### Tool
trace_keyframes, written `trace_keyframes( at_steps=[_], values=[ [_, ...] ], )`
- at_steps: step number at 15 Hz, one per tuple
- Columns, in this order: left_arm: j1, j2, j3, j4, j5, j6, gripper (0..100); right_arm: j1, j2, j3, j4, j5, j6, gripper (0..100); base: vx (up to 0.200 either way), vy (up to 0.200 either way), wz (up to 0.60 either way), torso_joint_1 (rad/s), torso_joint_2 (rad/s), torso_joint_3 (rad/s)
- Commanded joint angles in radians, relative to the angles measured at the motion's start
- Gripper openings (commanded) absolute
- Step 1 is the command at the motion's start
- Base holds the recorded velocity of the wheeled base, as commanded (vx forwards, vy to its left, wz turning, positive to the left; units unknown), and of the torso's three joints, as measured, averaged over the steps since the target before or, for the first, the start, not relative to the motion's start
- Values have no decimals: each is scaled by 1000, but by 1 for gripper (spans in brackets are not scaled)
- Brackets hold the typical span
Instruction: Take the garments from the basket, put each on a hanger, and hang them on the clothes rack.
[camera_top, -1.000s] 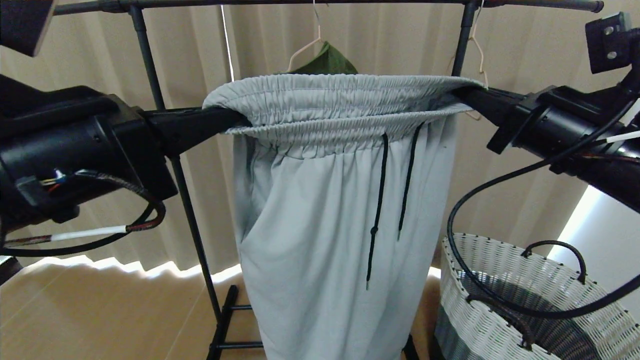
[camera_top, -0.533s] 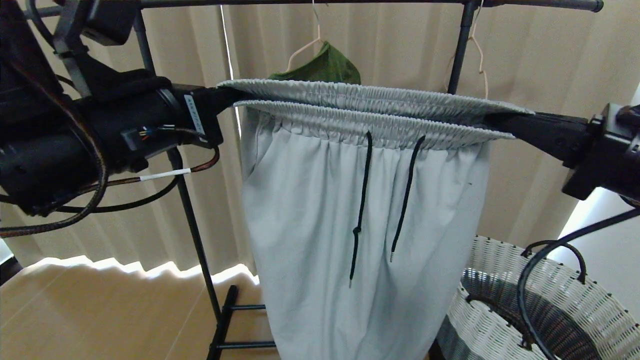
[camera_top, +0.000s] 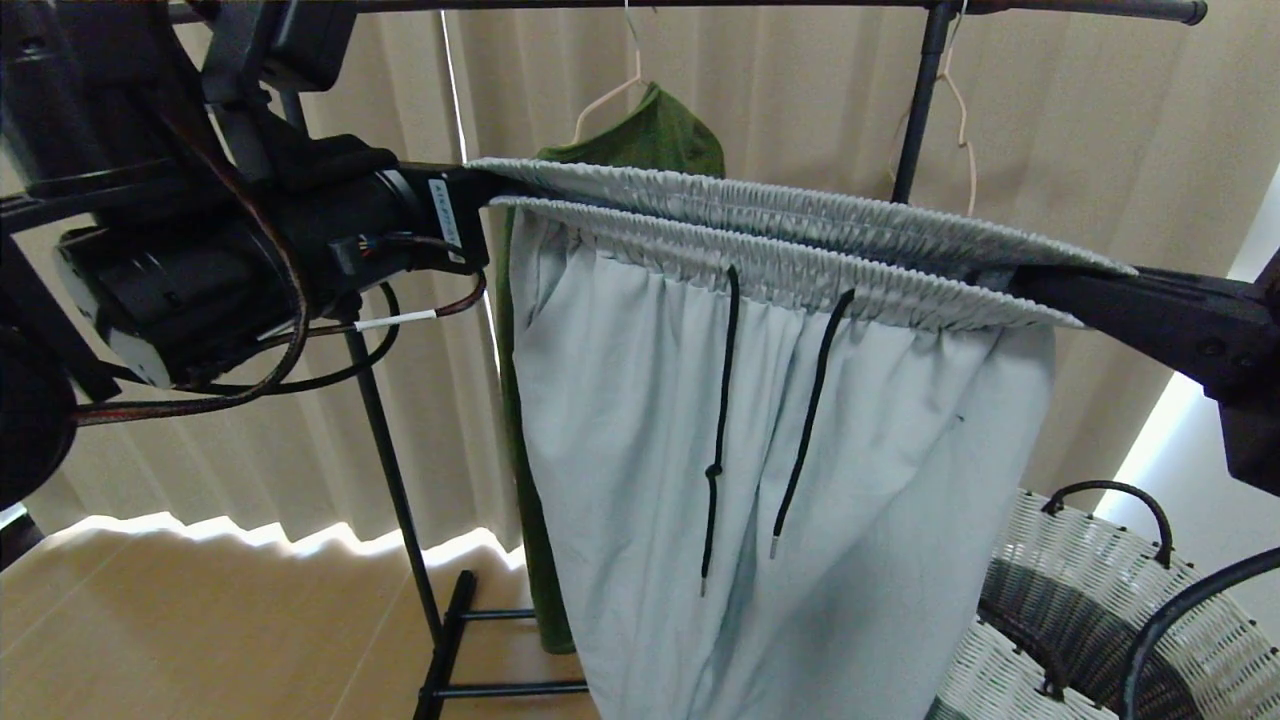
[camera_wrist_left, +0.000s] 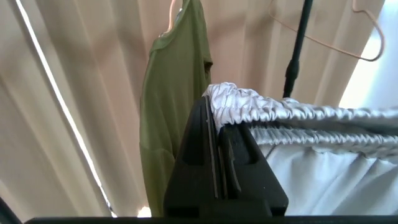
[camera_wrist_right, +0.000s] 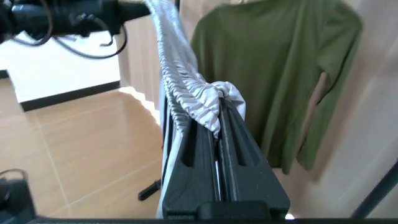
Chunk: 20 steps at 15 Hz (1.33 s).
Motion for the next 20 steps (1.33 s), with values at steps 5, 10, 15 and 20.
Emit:
trace_keyframes(
  at_steps=[5,10,15,20],
  values=[
    [-35,18,6,0,4,5,0,27,-17,55,0,10,-73,0,0,0,0,0,0,0],
    [-58,-105,81,81,-3,13,0,-119,101,25,-15,6,-136,0,0,0,0,0,0,0],
    [-104,-218,162,152,-42,61,0,-179,273,-87,-158,-30,-142,0,0,0,0,0,0,0],
    [-108,-256,162,152,-66,91,0,-179,293,-107,-204,-71,-143,0,0,0,0,0,0,0]
  ],
)
